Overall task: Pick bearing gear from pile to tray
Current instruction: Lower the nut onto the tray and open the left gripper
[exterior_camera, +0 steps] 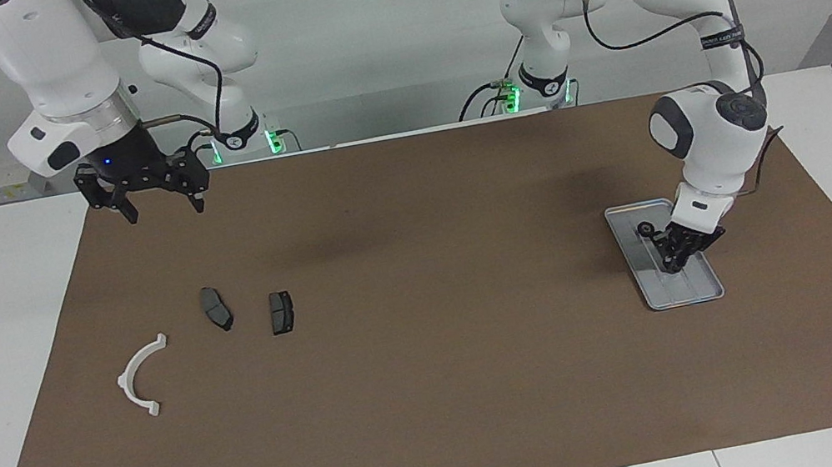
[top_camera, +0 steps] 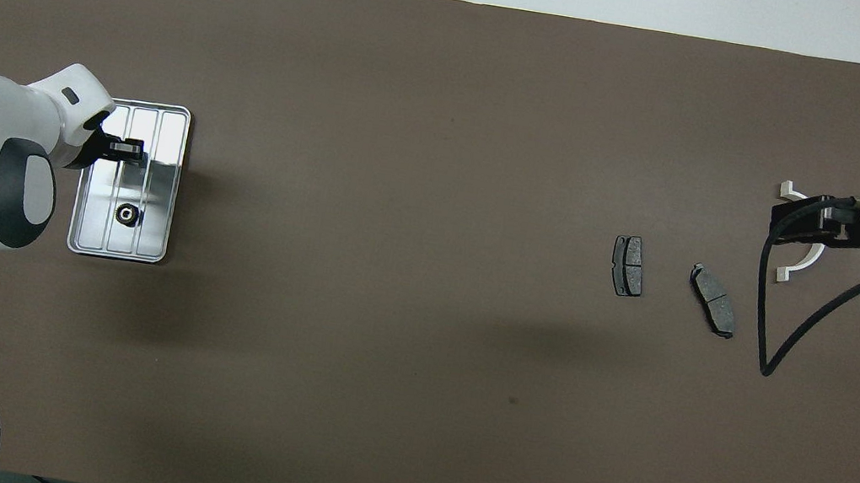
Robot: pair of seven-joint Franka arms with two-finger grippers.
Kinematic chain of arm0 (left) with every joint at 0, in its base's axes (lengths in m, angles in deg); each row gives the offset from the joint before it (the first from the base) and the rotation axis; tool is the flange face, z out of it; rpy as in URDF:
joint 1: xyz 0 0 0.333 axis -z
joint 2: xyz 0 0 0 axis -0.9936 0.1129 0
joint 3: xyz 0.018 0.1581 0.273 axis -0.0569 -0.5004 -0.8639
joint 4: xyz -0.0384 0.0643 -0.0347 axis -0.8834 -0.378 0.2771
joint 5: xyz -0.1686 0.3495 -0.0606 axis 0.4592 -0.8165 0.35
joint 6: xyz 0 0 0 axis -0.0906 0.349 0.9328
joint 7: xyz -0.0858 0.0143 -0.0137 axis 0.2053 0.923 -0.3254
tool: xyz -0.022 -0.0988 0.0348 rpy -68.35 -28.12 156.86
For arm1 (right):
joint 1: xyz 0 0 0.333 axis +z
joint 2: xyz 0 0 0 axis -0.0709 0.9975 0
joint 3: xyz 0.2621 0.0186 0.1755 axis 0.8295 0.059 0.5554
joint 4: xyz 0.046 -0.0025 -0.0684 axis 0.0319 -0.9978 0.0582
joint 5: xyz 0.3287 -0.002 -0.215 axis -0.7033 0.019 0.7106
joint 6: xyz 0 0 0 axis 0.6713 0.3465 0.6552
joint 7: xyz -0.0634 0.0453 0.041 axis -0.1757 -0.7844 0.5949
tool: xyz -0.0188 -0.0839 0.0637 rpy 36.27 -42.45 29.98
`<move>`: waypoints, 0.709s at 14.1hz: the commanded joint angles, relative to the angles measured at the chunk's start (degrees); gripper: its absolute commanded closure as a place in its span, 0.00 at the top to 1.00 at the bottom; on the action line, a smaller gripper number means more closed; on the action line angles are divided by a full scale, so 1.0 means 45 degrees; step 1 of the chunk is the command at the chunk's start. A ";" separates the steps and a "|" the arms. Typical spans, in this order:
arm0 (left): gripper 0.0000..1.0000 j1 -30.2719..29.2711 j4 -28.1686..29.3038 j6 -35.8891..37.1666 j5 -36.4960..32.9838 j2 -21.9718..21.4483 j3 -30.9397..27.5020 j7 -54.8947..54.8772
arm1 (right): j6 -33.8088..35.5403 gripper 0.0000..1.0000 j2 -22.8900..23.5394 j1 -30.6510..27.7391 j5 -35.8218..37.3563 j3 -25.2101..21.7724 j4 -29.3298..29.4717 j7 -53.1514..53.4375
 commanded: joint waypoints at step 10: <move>0.96 0.0287 0.0473 -0.0417 0.0207 -0.0050 -0.0128 0.0029 | -0.0195 1.00 -0.0357 -0.0214 -0.0167 0.0206 -0.0364 -0.0189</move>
